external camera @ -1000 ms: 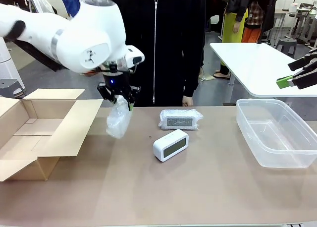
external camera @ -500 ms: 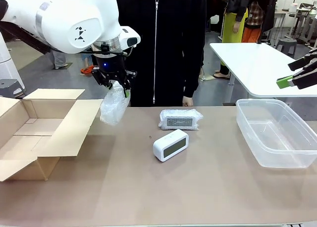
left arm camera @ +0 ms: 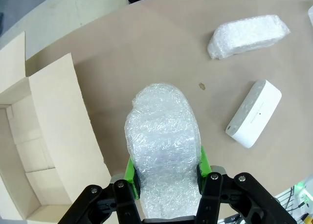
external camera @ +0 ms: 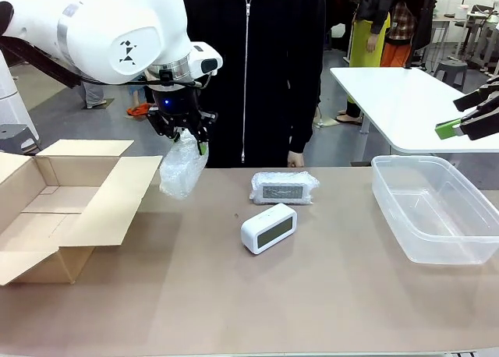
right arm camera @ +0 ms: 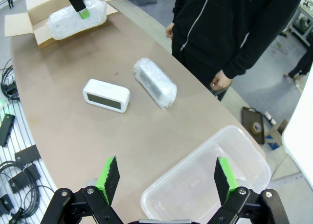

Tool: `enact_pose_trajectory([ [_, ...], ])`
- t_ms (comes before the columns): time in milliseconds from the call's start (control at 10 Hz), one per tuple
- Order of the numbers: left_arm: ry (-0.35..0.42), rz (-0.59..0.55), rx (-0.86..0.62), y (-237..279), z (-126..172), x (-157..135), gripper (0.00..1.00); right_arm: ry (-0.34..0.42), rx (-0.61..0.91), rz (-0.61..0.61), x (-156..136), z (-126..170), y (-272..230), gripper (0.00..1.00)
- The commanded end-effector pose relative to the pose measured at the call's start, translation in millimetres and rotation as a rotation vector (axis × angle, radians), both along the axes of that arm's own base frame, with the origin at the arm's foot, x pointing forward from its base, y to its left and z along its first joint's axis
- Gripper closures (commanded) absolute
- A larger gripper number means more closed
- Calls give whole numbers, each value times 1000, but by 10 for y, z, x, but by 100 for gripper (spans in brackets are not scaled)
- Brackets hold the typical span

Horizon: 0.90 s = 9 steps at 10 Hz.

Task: Separate and place wrapped and unwrapped clocks.
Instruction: Pick up the Digital clock indicated by the person, then if the picked Digital clock is wrapped, place it in the Package Box ; if not, place it in the Organizing box.

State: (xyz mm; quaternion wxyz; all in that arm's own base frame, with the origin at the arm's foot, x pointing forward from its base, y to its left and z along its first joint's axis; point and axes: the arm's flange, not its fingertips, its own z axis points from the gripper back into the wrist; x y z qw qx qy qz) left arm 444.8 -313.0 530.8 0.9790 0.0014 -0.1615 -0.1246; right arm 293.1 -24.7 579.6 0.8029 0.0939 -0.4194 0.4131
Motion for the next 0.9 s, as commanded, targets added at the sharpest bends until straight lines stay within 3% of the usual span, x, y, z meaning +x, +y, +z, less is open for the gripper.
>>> enact_pose_trajectory([
  [0,-13,14,8,9,17,0,100,7,14,8,10,-11,7,0],
  [800,-13,14,8,9,17,0,100,7,14,8,10,-11,7,0],
])
